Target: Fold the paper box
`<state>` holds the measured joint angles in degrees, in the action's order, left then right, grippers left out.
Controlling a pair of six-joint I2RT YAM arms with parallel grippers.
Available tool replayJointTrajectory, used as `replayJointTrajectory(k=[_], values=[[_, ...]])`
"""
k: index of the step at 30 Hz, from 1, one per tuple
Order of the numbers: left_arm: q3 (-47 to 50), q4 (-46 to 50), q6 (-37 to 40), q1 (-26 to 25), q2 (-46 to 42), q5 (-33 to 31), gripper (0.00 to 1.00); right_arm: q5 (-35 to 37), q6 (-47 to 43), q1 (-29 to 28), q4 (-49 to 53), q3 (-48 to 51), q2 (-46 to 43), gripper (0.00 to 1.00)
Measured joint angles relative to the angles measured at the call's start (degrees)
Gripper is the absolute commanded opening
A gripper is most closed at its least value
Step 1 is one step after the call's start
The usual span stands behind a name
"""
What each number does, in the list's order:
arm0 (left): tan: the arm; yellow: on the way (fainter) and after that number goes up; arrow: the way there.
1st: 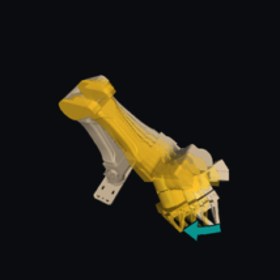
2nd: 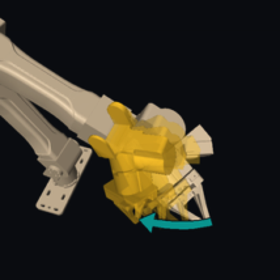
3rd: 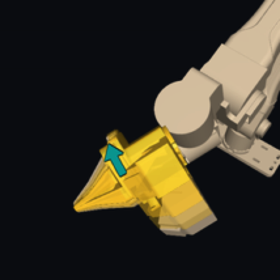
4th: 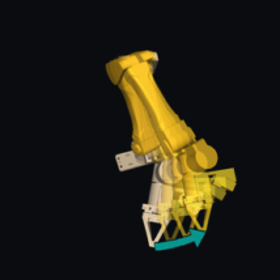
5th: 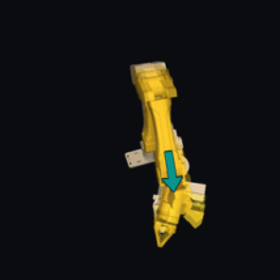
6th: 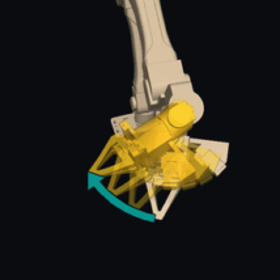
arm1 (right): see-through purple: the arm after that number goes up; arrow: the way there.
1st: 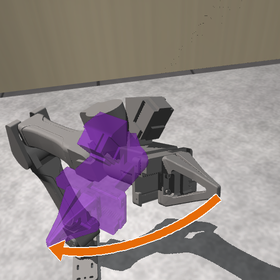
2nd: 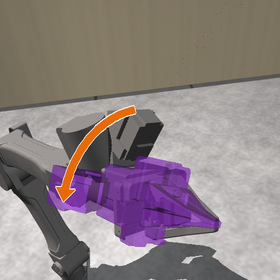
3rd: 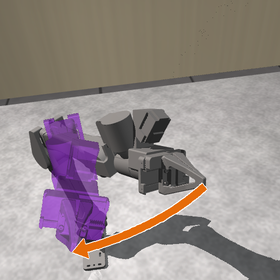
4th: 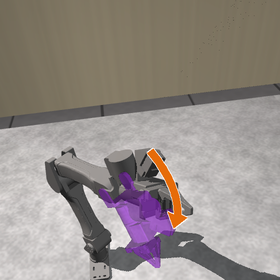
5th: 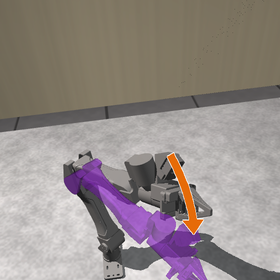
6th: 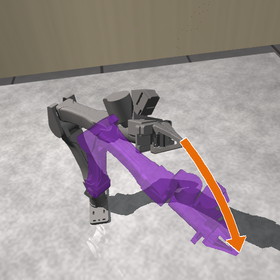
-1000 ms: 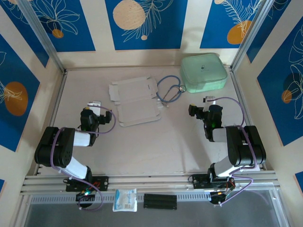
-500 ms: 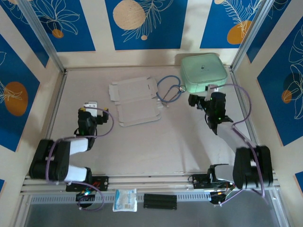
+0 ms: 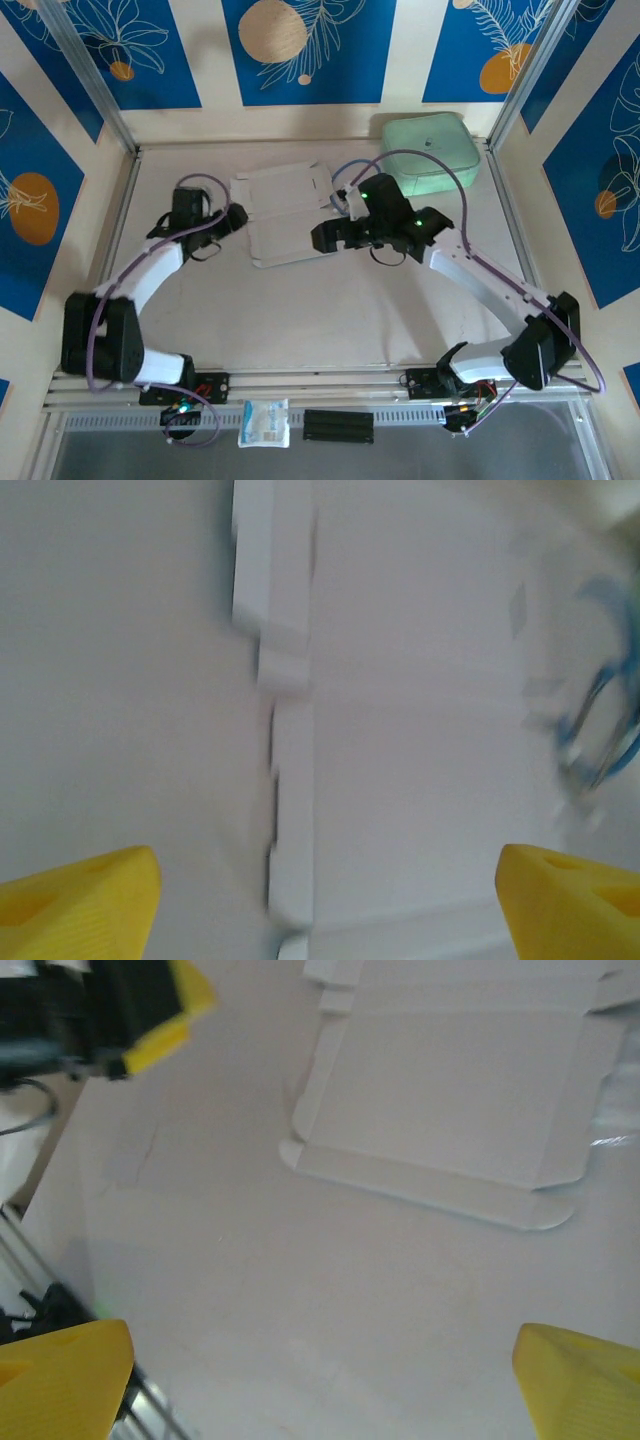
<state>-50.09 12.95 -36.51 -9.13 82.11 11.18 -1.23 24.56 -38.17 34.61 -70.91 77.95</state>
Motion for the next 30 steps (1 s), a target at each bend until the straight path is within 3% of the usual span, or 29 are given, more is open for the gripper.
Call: replayJointTrajectory(k=[8,17,25,30], values=[[-3.8,8.7,2.1,-2.6,12.1,4.7,0.78,0.3,1.5,-2.8,5.9,-3.2,3.1,0.98],[-24.3,12.4,10.8,-2.5,24.0,-5.6,0.76,1.8,2.1,-3.4,6.8,-3.2,3.7,0.98],[-42.5,18.3,15.1,-1.0,38.2,-8.0,0.76,2.9,2.1,-3.7,7.3,-3.2,3.6,0.98],[-48.4,21.3,17.0,0.6,42.6,-9.7,0.76,3.3,2.1,-3.8,7.5,-3.2,3.1,0.98]])
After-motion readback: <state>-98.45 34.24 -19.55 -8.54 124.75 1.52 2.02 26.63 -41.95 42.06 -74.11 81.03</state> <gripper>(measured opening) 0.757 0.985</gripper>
